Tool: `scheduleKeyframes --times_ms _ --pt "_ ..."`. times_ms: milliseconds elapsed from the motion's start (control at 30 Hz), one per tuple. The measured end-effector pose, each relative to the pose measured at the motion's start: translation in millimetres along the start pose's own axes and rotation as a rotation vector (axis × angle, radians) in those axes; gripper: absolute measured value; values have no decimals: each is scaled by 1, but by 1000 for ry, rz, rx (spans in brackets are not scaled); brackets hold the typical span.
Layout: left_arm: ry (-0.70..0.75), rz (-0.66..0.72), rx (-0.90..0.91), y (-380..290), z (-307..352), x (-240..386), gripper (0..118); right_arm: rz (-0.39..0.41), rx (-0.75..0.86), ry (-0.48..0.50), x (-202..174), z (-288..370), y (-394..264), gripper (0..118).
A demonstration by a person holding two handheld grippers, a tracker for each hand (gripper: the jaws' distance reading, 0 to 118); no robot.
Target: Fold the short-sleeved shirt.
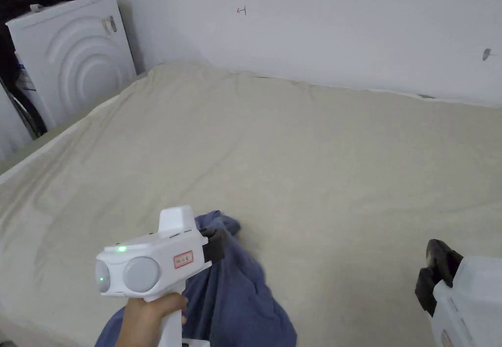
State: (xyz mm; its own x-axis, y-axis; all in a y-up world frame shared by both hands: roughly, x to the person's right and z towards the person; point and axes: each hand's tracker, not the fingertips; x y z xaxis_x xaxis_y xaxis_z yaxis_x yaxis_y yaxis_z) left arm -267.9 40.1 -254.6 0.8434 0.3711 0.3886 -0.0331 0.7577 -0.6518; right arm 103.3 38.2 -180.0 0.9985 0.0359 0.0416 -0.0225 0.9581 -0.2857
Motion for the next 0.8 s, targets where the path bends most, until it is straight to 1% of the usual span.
scheduleKeyframes --times_ms 167,333,433,500,633,700,733,800 --pt "-176 -135 63 57 5 73 3 -17 37 -36 22 22 7 1" --pt "-338 -299 111 112 3 154 3 -29 88 -100 53 46 15 1" --pt "-387 -390 126 132 -9 199 3 -37 111 -146 72 59 19 1" --pt "-397 -451 122 136 -23 224 3 -37 122 -177 85 68 20 1" --pt "-454 -462 51 125 -64 257 3 -38 123 -237 110 80 18 1" --pt "-491 -477 -1 112 -88 267 3 -40 117 -266 121 85 15 1" --pt "-486 -486 -18 102 -101 272 3 -45 113 -280 126 86 13 1" --pt "-476 -500 -107 79 -128 273 3 -53 102 -298 134 89 9 1"
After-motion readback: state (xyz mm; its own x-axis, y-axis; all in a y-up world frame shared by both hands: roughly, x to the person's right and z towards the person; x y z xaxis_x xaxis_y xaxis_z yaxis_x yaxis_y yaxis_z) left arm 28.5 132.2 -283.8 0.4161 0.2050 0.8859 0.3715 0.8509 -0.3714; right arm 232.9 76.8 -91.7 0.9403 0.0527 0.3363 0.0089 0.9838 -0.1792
